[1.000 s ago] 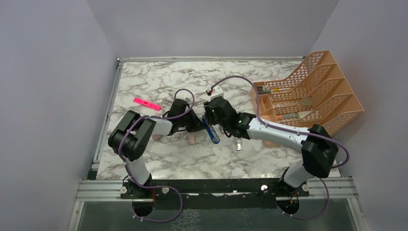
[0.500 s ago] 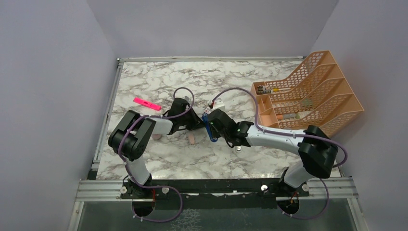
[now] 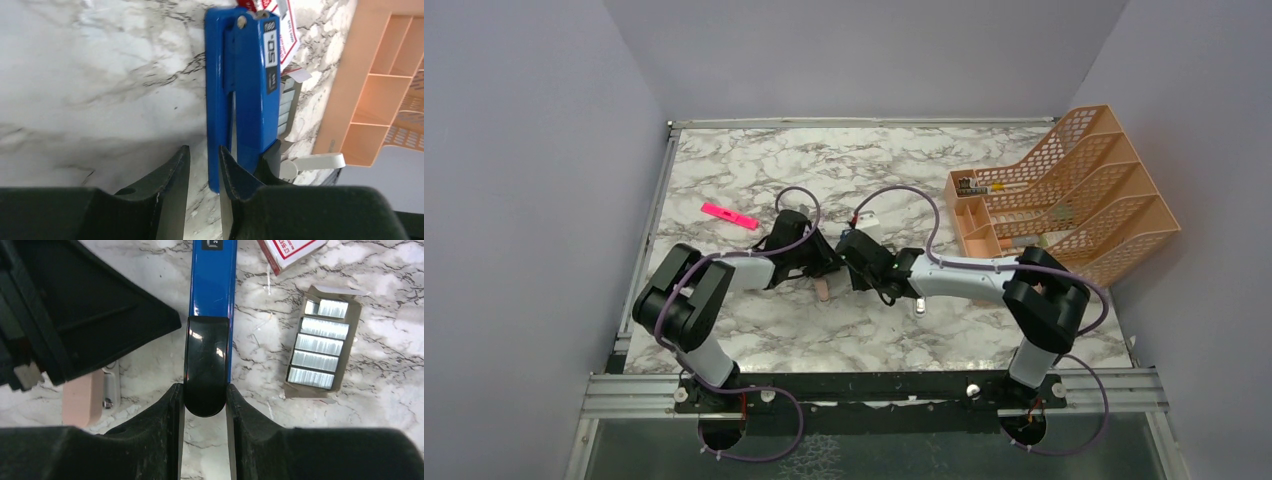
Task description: Load the staples into the stapler
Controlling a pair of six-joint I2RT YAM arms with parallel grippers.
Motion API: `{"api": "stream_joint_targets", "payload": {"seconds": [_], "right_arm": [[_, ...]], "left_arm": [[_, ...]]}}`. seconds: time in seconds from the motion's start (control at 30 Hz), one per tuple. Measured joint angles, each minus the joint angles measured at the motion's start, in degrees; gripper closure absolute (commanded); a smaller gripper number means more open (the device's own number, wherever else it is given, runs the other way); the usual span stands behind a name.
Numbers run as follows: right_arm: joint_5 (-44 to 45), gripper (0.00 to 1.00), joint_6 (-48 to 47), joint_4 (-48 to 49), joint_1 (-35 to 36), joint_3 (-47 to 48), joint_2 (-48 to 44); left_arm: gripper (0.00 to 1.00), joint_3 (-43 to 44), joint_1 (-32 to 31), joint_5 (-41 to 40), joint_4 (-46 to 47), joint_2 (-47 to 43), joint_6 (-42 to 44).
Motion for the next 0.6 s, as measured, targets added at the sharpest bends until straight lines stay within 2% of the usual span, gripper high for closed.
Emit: {"api": "stream_joint_targets", "payload": {"seconds": [0.17, 0.3, 0.53, 0.6], "right_arm": [[0.09, 0.77, 1.05, -1.20, 0.00, 3.96, 3.52], [0.04, 0.72, 1.46, -2.49, 0.00, 7.19, 5.75], [0.02, 0.51, 1.62, -6.38, -0.04, 10.99, 6.75], [-0.50, 0.40, 1.68, -7.69, -0.07, 12.46, 6.75]], "left_arm": [[0.72, -1.81, 0.00, -4.55, -4.79, -5.14, 0.98], [0.69, -3.37, 0.00, -9.29, -8.68, -11.17, 1.22], [0.57, -2.93, 0.00, -14.23, -12.13, -18.47, 2.54], [0.52, -2.45, 0.00, -15.06, -13.53, -19.41, 3.26]]}}
